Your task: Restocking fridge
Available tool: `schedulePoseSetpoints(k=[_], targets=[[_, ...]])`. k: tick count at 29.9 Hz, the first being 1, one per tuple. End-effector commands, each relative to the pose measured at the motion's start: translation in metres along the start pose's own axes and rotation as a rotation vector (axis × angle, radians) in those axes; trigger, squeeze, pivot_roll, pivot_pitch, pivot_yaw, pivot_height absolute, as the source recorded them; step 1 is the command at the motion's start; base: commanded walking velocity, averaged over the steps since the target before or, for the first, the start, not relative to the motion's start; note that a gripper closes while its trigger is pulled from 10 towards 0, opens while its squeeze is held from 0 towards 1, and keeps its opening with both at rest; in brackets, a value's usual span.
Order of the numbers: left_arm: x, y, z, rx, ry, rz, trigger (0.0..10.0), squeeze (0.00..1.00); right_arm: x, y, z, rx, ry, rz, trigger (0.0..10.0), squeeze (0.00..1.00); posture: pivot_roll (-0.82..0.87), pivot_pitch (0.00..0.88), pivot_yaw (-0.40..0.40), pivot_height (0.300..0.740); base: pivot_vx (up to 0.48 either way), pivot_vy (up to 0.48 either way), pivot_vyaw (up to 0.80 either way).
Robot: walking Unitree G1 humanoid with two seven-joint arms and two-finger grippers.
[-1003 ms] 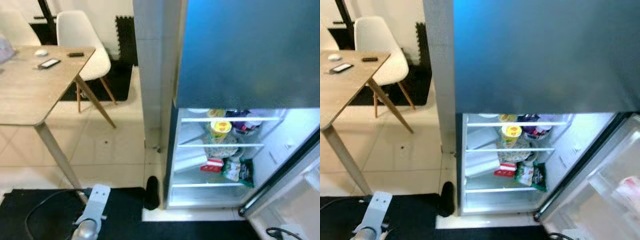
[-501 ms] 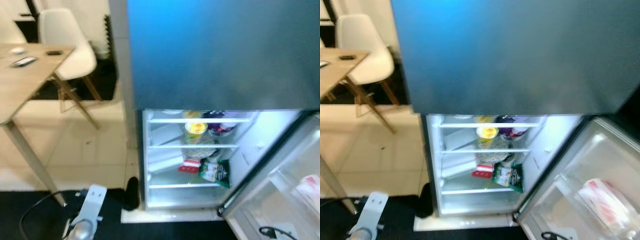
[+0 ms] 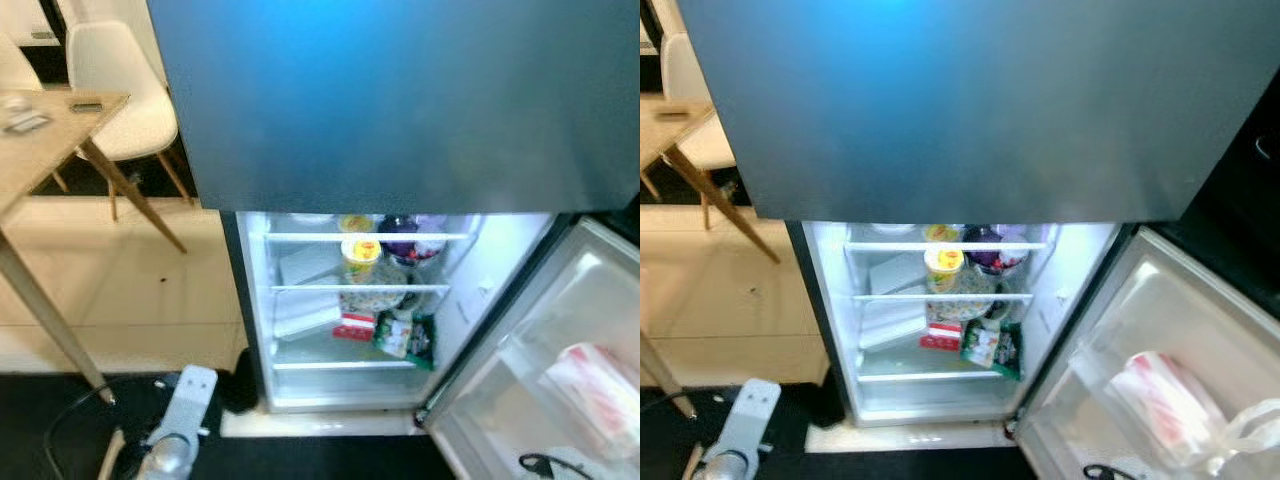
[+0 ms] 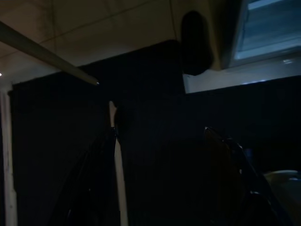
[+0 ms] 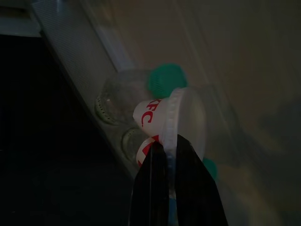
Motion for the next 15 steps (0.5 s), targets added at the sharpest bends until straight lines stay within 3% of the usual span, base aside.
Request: schedulePoseSetpoints(k=[1, 12, 15], targets=[[0.000, 0.002, -0.001, -0.009, 0.011, 0.012, 10.0, 0.00, 0.001, 0.005, 0.003, 0.023, -0.014, 0.016, 10.0, 0.00, 0.00, 0.005, -0.053, 0.740, 0.000, 0.000, 0.00], [0.000, 0.002, -0.003, -0.009, 0.017, 0.015, 10.0, 0.00, 0.001, 0.005, 0.001, 0.024, 0.002, 0.019, 10.0, 0.00, 0.00, 0.006, -0.053, 0.740, 0.000, 0.000, 0.00], [-0.001, -0.005, -0.006, 0.007, 0.038, -0.008, 10.0, 0.00, 0.001, 0.011, -0.010, -0.040, 0.089, 0.041, 10.0, 0.00, 0.00, 0.016, -0.050, 0.740, 0.000, 0.000, 0.00]])
Point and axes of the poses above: a point about 5 cm out from each wrist's last joint towards the gripper, its own x axis pointing out of the wrist towards the gripper, its own y axis along the axis of the wrist's last joint, z = x × y, the point moved 4 cm from there along x, pointing out of the wrist towards the gripper, and after that the axes turned 13 degrees about x, right-handed, at the moved point
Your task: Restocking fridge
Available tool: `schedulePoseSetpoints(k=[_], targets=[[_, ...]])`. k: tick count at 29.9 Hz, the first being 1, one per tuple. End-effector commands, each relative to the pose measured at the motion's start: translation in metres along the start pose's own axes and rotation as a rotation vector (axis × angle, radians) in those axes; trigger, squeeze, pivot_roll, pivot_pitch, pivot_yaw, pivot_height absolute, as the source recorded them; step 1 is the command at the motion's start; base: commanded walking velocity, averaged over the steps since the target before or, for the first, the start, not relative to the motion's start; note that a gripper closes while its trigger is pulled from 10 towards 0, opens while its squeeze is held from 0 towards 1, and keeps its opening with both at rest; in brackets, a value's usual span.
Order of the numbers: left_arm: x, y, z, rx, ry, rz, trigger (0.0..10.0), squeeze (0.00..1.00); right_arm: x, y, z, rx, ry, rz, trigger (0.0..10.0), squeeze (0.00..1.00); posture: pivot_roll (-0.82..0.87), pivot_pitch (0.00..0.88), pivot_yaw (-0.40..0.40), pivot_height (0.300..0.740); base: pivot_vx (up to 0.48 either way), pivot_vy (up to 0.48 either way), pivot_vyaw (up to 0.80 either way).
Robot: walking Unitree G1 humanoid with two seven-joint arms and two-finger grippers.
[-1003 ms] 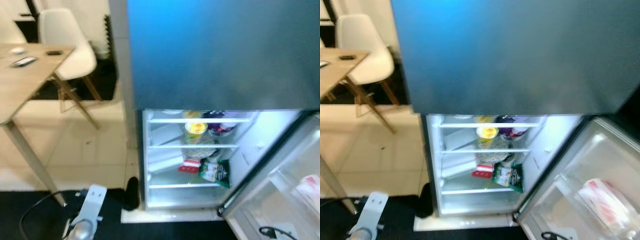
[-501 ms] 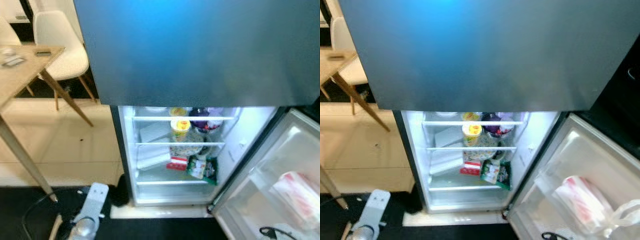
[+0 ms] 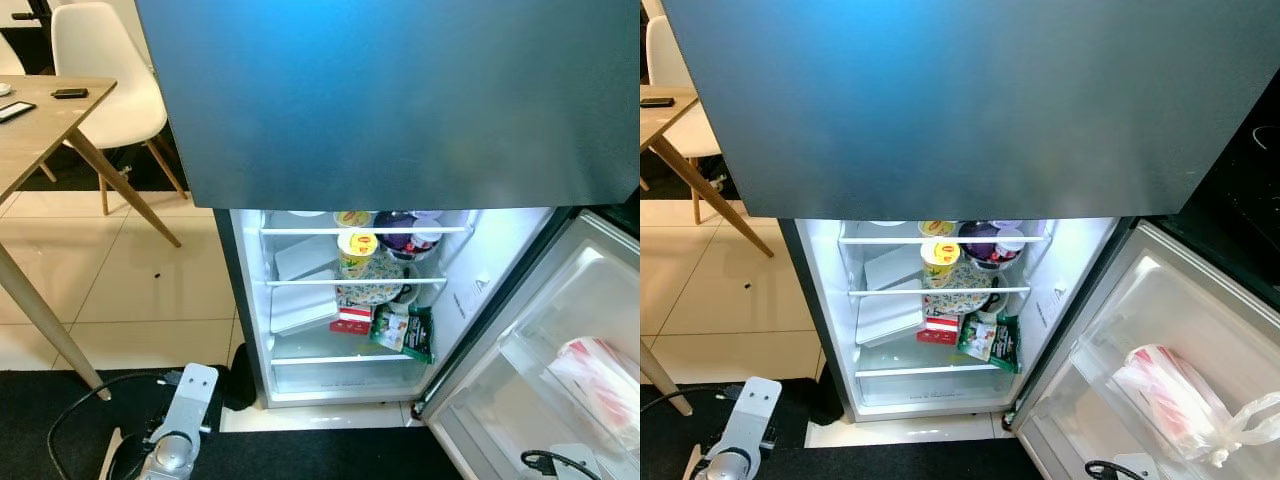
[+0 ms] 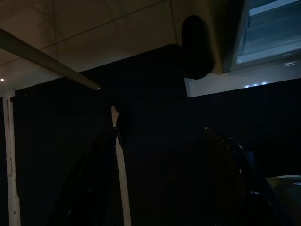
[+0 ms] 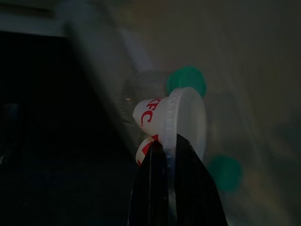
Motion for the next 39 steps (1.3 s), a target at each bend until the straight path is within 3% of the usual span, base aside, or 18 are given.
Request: schedulePoseSetpoints(k=[1, 3, 7, 9, 10, 14, 16, 17, 21, 22, 23, 25, 29, 32, 39], targets=[[-0.001, -0.009, -0.006, 0.018, 0.026, -0.025, 10.0, 0.00, 0.001, 0.009, -0.008, -0.063, 0.062, 0.031, 10.0, 0.00, 0.00, 0.018, -0.049, 0.740, 0.000, 0.000, 0.00], [-0.003, -0.016, -0.008, 0.032, 0.040, -0.045, 10.0, 0.00, 0.001, 0.014, -0.010, -0.122, 0.098, 0.056, 10.0, 0.00, -0.01, 0.021, -0.047, 0.740, 0.000, 0.000, 0.00], [-0.006, -0.028, -0.009, 0.055, 0.046, -0.077, 10.0, 0.00, 0.002, 0.037, -0.001, -0.080, 0.096, 0.134, 10.0, 0.00, -0.02, 0.030, -0.040, 0.740, 0.000, 0.000, 0.00], [-0.006, -0.028, -0.009, 0.055, 0.046, -0.077, 10.0, 0.00, 0.002, 0.037, -0.001, -0.080, 0.096, 0.134, 10.0, 0.00, -0.02, 0.030, -0.040, 0.740, 0.000, 0.000, 0.00], [-0.007, -0.030, -0.008, 0.059, 0.046, -0.083, 10.0, 0.00, 0.003, 0.050, -0.002, -0.071, 0.110, 0.172, 10.0, 0.00, -0.02, 0.035, -0.040, 0.740, 0.000, 0.000, 0.00], [-0.005, -0.025, -0.011, 0.058, 0.061, -0.070, 10.0, 0.00, 0.000, 0.115, -0.032, -0.075, 0.202, 0.367, 10.0, 0.00, 0.01, 0.053, -0.032, 0.740, 0.000, 0.000, 0.00], [-0.005, -0.024, -0.012, 0.056, 0.065, -0.066, 10.0, 0.00, -0.001, 0.123, -0.037, -0.078, 0.214, 0.392, 10.0, 0.00, 0.01, 0.053, -0.032, 0.740, 0.000, 0.000, 0.00], [-0.005, -0.023, -0.017, 0.056, 0.075, -0.058, 10.0, 0.00, -0.008, 0.159, -0.061, -0.084, 0.259, 0.483, 10.0, 0.00, 0.03, 0.057, -0.028, 0.740, 0.000, 0.000, 0.00], [-0.005, -0.023, -0.019, 0.057, 0.081, -0.054, 10.0, 0.00, -0.014, 0.181, -0.075, -0.088, 0.292, 0.542, 10.0, 0.00, 0.03, 0.058, -0.029, 0.740, 0.000, 0.000, 0.00], [-0.005, -0.025, -0.022, 0.059, 0.089, -0.058, 10.0, 0.00, -0.025, 0.205, -0.097, -0.126, 0.351, 0.609, 10.0, 0.00, 0.04, 0.056, -0.030, 0.740, 0.000, 0.000, 0.00], [-0.005, -0.025, -0.022, 0.059, 0.089, -0.058, 10.0, 0.00, -0.025, 0.205, -0.097, -0.126, 0.351, 0.609, 10.0, 0.00, 0.04, 0.056, -0.030, 0.740, 0.000, 0.000, 0.00], [-0.006, -0.027, -0.023, 0.062, 0.093, -0.062, 10.0, 0.00, -0.036, 0.224, -0.122, -0.200, 0.427, 0.650, 10.0, 0.00, 0.05, 0.049, -0.032, 0.740, 0.000, 0.000, 0.00], [-0.006, -0.028, -0.022, 0.062, 0.093, -0.064, 10.0, 0.00, -0.042, 0.230, -0.137, -0.251, 0.479, 0.643, 10.0, 0.00, 0.05, 0.046, -0.037, 0.740, 0.000, 0.000, 0.00], [-0.006, -0.025, -0.018, 0.058, 0.088, -0.060, 10.0, 0.00, -0.049, 0.242, -0.147, -0.208, 0.510, 0.653, 10.0, 0.00, 0.04, 0.045, -0.042, 0.740, 0.000, 0.000, 0.00], [-0.005, -0.020, -0.013, 0.042, 0.086, -0.050, 10.0, 0.00, -0.054, 0.245, -0.171, -0.193, 0.503, 0.631, 10.0, 0.00, 0.04, 0.046, -0.056, 0.740, 0.000, 0.000, 0.00]])
Point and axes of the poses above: a point about 5 cm out from each wrist's last joint towards the gripper, its own x axis pointing out of the wrist towards the gripper, its own y axis along the axis of the wrist's last joint, z = x × y, the point moved 4 cm from there along x, pointing out of the wrist towards the gripper, and after that the axes turned 13 degrees about x, right-handed, at the moved point
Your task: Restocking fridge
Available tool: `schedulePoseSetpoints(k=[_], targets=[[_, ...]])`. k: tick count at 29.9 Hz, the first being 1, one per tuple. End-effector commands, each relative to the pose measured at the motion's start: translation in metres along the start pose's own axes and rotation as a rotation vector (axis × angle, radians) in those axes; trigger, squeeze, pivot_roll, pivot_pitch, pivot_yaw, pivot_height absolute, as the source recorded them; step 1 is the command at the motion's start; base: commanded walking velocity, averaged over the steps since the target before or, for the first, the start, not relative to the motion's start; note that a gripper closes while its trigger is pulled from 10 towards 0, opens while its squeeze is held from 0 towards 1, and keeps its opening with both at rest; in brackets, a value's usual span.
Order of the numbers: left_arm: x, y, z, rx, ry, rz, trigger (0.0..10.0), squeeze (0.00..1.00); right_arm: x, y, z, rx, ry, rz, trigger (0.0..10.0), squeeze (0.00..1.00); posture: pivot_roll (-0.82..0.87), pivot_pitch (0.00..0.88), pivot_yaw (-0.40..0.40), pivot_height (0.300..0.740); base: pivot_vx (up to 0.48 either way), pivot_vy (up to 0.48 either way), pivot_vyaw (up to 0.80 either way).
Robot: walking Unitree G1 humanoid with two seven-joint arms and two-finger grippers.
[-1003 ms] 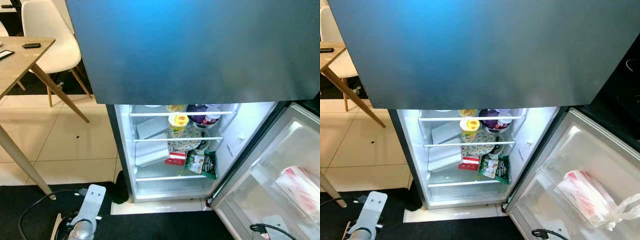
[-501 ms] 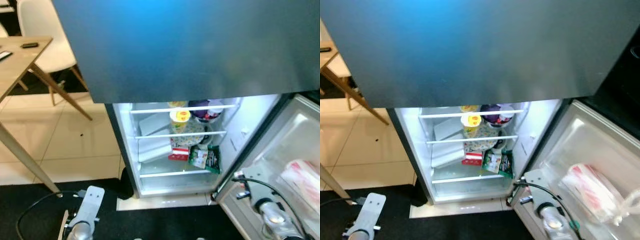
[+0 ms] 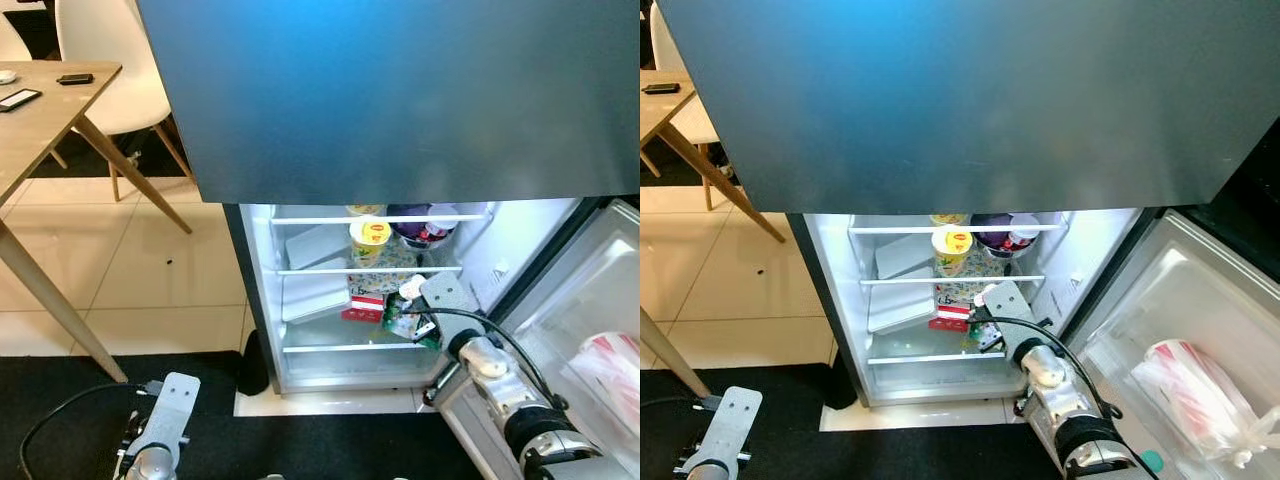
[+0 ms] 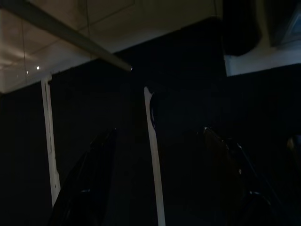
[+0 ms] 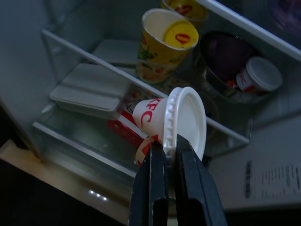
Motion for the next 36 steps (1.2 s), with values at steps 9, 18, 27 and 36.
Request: schedulePoseSetpoints(k=[9, 18, 27, 36], targets=[[-0.001, 0.014, 0.008, -0.045, 0.009, 0.037, 10.0, 0.00, 0.012, 0.025, -0.004, -0.018, -0.101, 0.024, 10.0, 0.00, 0.05, 0.083, -0.063, 0.740, 0.000, 0.000, 0.00], [-0.002, 0.025, 0.006, -0.100, 0.040, 0.080, 10.0, 0.00, 0.022, 0.054, -0.014, -0.063, -0.127, 0.066, 10.0, 0.00, 0.13, 0.135, -0.059, 0.740, 0.000, 0.000, 0.00], [-0.010, 0.009, -0.019, -0.124, 0.132, 0.080, 10.0, 0.00, 0.025, 0.086, -0.002, -0.232, -0.246, 0.131, 10.0, 0.00, 0.20, 0.212, -0.051, 0.740, 0.000, 0.000, 0.00], [-0.014, 0.002, -0.023, -0.136, 0.152, 0.067, 10.0, 0.00, 0.023, 0.146, 0.008, -0.416, -0.294, 0.282, 10.0, 0.00, 0.21, 0.239, -0.065, 0.740, 0.000, 0.000, 0.00]])
Point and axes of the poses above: a point about 5 cm out from each wrist's last joint towards the gripper, its own x axis pointing out of the wrist towards the gripper, its own y axis along the axis of the wrist's last joint, z = x × y, the point moved 4 cm from there along x, pointing out of the wrist towards the gripper, and after that the axes turned 13 degrees about x, right-handed, at the moved point
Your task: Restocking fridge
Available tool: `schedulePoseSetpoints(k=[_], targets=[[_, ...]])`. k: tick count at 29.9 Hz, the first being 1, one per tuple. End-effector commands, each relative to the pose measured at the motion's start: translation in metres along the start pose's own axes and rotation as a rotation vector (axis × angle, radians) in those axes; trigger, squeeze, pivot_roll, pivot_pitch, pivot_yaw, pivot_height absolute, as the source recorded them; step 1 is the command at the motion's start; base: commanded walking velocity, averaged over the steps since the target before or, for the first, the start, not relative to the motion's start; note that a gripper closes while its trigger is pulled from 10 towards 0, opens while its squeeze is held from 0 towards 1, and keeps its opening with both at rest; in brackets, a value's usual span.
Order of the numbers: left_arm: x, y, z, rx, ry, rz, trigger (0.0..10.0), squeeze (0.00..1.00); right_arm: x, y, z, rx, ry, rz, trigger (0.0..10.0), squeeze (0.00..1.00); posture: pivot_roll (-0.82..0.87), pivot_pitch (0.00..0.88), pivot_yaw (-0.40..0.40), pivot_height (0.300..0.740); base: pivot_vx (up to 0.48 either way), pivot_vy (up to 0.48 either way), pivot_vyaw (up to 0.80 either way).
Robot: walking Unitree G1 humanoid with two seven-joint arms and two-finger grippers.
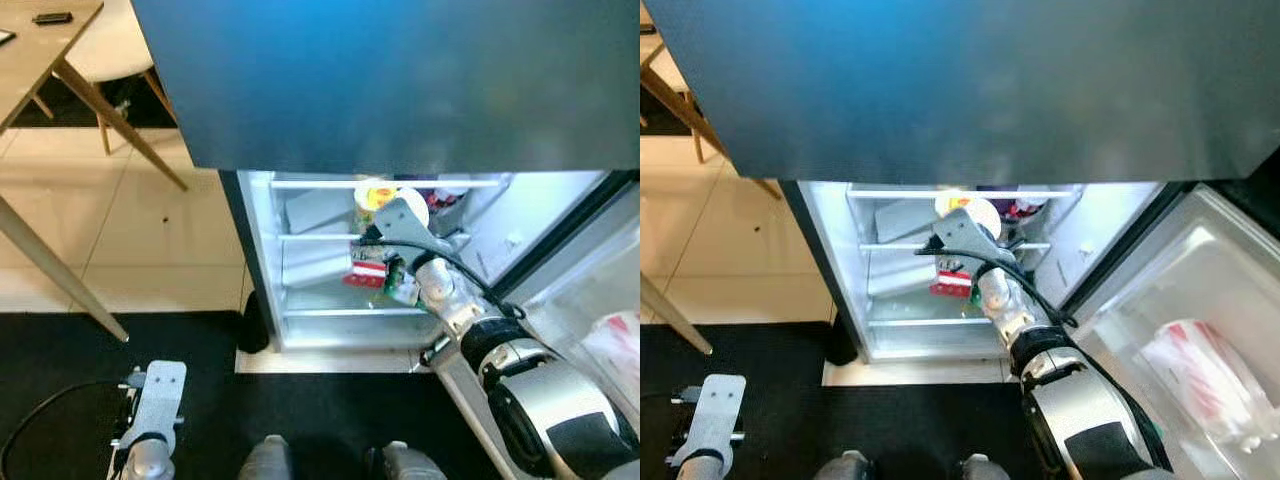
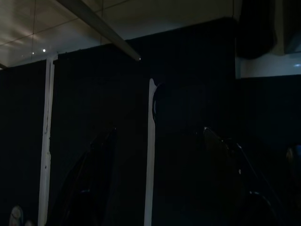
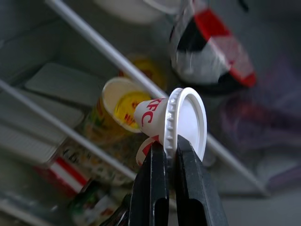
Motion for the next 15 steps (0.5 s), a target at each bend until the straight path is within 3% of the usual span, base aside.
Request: schedulePoseSetpoints(k=[1, 7, 9, 15], targets=[[-0.004, -0.012, -0.002, 0.009, 0.006, -0.039, 10.0, 0.00, 0.004, 0.009, 0.013, -0.070, -0.022, 0.033, 10.0, 0.00, 0.20, 0.243, -0.070, 0.740, 0.000, 0.000, 0.00], [-0.007, -0.015, 0.001, 0.018, -0.004, -0.050, 10.0, 0.00, 0.010, 0.025, 0.028, -0.182, -0.030, 0.073, 10.0, 0.00, 0.18, 0.248, -0.086, 0.740, 0.000, 0.000, 0.00], [-0.008, -0.015, 0.003, 0.020, -0.009, -0.056, 10.0, 0.00, 0.011, 0.023, 0.028, -0.281, -0.007, 0.064, 10.0, 0.00, 0.18, 0.251, -0.090, 0.740, 0.000, 0.000, 0.00], [-0.010, -0.016, 0.000, 0.014, 0.002, -0.059, 10.0, 0.00, 0.011, 0.017, 0.029, -0.411, 0.028, 0.029, 10.0, 0.00, 0.20, 0.273, -0.096, 0.740, 0.000, 0.000, 0.00]])
Point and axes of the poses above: a point about 5 cm out from each wrist's last joint towards the gripper, its own x axis pointing out of the wrist towards the gripper, its own y axis along the axis of the wrist's last joint, z = x × y, the point moved 4 cm from there along x, pointing out of the wrist towards the gripper, and after that the axes turned 13 degrees about x, right-handed, at the moved point
